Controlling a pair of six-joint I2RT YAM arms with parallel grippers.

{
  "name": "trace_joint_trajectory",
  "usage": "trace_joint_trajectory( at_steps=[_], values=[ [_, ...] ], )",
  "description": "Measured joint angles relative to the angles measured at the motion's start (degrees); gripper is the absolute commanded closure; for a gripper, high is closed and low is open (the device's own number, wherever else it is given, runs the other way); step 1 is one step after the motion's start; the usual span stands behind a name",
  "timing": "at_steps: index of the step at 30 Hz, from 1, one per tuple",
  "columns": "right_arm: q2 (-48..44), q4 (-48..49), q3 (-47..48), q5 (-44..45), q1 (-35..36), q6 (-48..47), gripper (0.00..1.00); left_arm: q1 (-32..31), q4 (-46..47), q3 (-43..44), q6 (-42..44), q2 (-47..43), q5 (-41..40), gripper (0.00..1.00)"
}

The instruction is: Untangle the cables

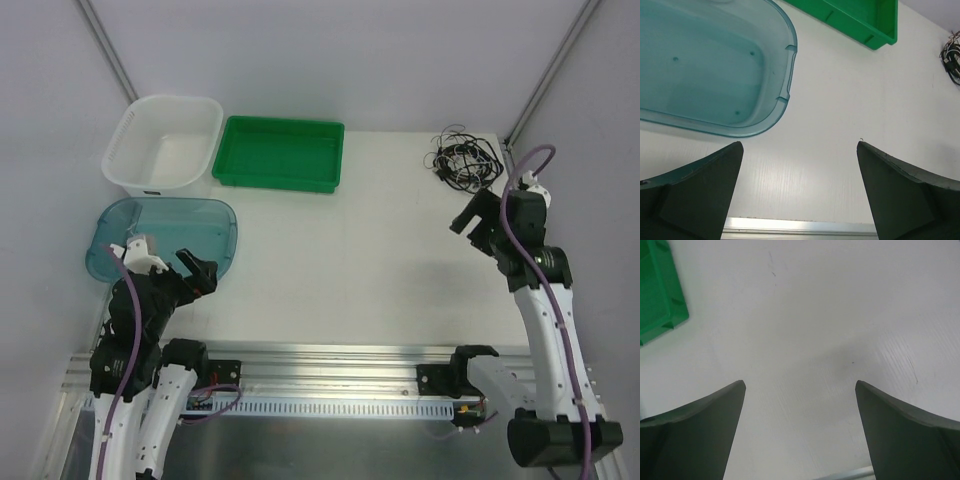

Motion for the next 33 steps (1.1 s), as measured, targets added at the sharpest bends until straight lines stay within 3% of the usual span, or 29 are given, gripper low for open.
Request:
trace_joint_trajectory(
  at_steps=[11, 15, 22, 33],
  values=[
    [27.34, 17.86, 2.64, 5.81, -6.75, 18.36, 0.03, 0.00, 6.36, -9.75, 2.69, -0.57, 3.72, 0.01],
    [39.28, 24.96, 6.54, 6.47, -9.70, 23.69, 0.01, -0.02, 6.95, -10.36, 2.99, -0.63, 3.74, 0.01],
    [54.95, 34.67, 12.76, 6.23, -12.81, 29.79, 0.06, -0.04, 8.04, -10.36, 3.26, -0.04, 3.76, 0.01],
    [76.91, 43.41, 31.43, 2.84, -13.42, 35.23, 0.08, -0.04, 8.35, -10.36, 3.39, 1.95, 3.96, 0.01]
  ],
)
